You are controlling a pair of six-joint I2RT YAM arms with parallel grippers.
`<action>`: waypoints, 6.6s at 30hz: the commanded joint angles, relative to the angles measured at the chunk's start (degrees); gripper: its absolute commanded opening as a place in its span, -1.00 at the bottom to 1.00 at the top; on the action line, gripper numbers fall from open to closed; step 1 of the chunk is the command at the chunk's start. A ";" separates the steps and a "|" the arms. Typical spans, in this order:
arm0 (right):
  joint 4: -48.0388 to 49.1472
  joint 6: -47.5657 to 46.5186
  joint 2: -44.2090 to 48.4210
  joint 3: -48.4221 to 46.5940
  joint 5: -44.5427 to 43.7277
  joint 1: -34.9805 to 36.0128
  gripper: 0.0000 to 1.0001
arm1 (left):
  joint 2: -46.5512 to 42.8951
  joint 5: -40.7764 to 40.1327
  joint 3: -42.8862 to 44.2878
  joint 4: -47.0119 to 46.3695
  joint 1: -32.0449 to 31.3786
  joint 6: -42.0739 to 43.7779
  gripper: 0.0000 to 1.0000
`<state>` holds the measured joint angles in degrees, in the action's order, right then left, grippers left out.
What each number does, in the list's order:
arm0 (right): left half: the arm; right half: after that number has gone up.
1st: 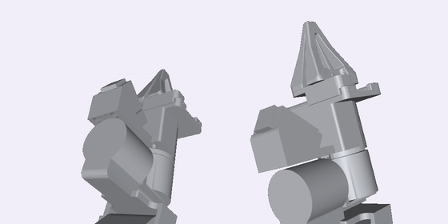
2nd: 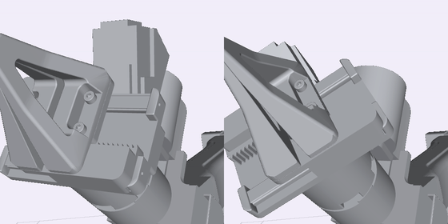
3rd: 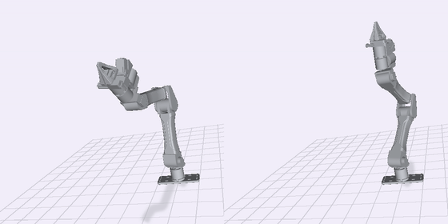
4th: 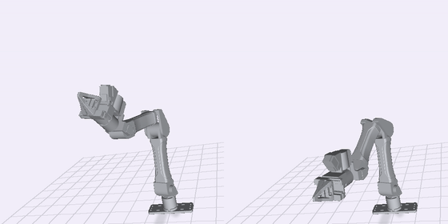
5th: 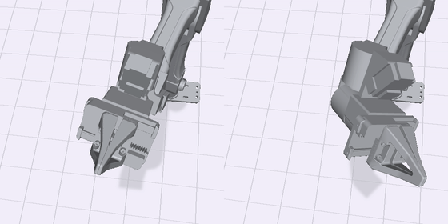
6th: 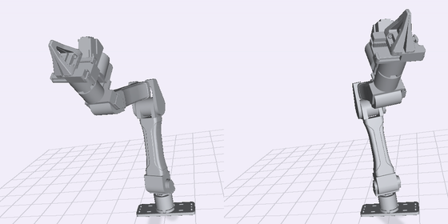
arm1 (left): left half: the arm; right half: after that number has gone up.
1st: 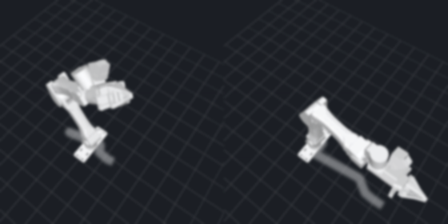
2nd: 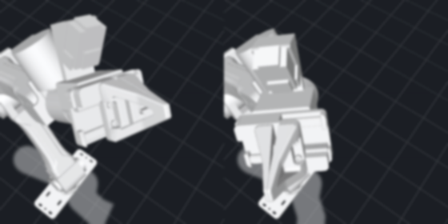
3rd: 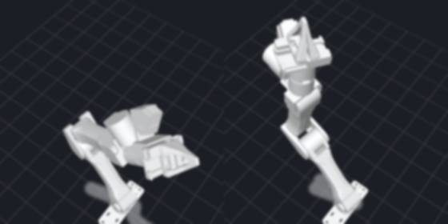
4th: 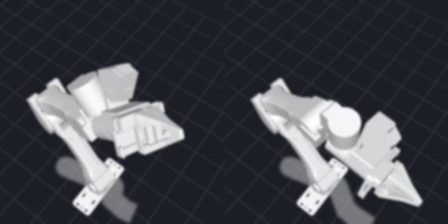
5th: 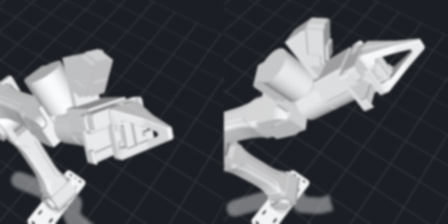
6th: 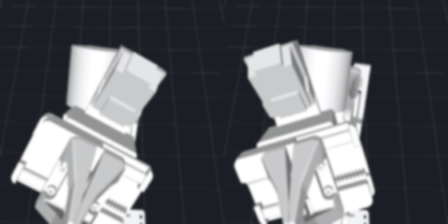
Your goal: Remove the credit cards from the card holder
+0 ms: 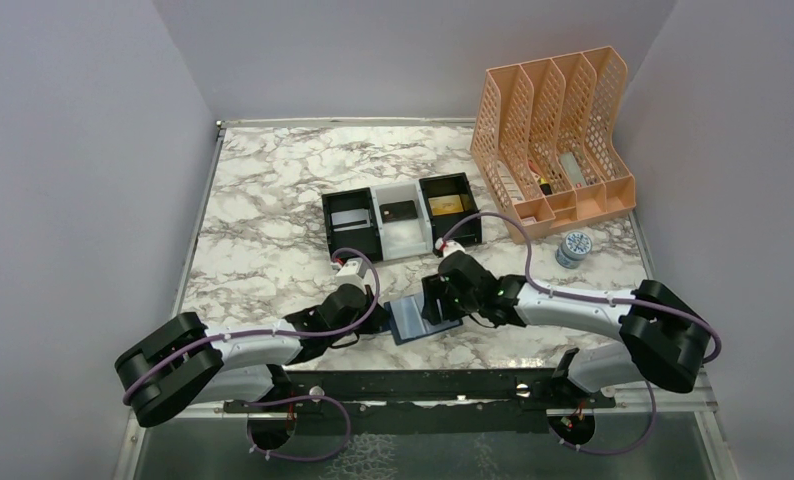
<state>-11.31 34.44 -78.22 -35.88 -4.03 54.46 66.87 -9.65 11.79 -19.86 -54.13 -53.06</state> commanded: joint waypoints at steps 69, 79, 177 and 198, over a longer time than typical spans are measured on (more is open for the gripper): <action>4.78 2.26 3.51 5.24 0.09 0.59 0.04 | 1.06 2.09 -0.37 5.48 -0.46 2.06 -1.00; 12.00 3.56 3.78 8.80 7.59 -0.77 0.01 | 2.56 2.42 0.33 5.45 -0.47 2.43 -1.00; 16.66 -2.11 3.82 6.70 44.45 -13.91 0.07 | 8.45 1.91 5.22 7.36 -0.44 9.55 -1.00; 12.41 1.22 5.71 3.79 20.14 -10.45 0.00 | -14.87 -3.25 6.19 21.48 -0.47 4.56 0.07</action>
<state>5.13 34.68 -74.46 -32.56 27.07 43.92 55.59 -13.17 17.72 1.72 -54.41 -48.99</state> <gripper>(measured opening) 0.515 0.519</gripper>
